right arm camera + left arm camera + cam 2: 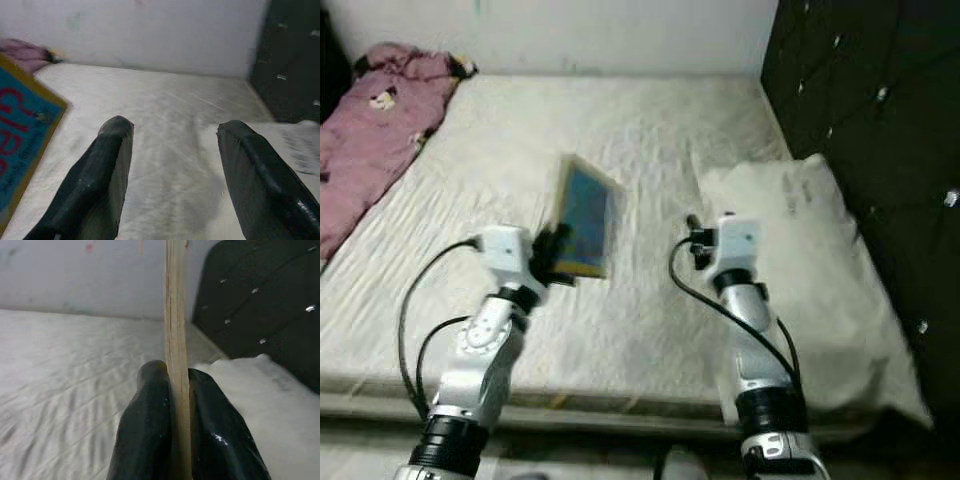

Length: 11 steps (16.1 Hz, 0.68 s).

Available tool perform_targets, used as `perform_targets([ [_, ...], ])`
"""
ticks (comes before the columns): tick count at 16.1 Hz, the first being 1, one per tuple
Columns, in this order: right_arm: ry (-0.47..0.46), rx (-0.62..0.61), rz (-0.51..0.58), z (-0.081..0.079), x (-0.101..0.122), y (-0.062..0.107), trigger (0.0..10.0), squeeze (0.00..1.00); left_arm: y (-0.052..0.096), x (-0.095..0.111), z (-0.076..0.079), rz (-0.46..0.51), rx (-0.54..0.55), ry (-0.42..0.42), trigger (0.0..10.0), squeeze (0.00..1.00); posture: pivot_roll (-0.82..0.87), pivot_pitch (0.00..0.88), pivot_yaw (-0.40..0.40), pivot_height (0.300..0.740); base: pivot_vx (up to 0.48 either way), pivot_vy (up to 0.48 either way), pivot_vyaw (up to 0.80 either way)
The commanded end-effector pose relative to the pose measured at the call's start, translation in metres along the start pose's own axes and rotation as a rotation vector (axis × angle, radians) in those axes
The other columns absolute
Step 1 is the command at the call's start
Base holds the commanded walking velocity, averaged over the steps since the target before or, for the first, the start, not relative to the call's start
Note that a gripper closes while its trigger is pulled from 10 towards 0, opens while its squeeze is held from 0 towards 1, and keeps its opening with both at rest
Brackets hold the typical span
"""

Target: Clean up the room

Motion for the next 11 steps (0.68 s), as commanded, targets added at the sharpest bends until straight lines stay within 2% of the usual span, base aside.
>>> perform_targets([
  [1, -0.013, 0.047, 0.033, -0.017, 0.0083, -0.0049, 10.0, 0.0, 0.0023, 0.0083, -0.0153, 0.031, 0.074, -0.017, 10.0, 0.0, -0.01, 0.0, 0.033, 0.74, 0.0, 0.0, 0.0],
  [11, -0.012, 0.059, 0.035, -0.0168, 0.0081, -0.0054, 10.0, 0.0, 0.0052, 0.0013, -0.0211, -0.014, 0.147, 0.005, 10.0, 0.0, 0.0, 0.0, 0.017, 0.74, 0.0, 0.0, 0.0],
])
Point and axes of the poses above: a point about 5 cm out from each wrist's last joint towards the gripper, its own y axis pointing back from the gripper into the wrist, its own x axis along the axis of the wrist's last joint, z = x × y, the point moved 1 cm from there along -y, pointing out of the wrist towards the gripper, and after that the axes turned 3 degrees about y, right-handed, at the moved point
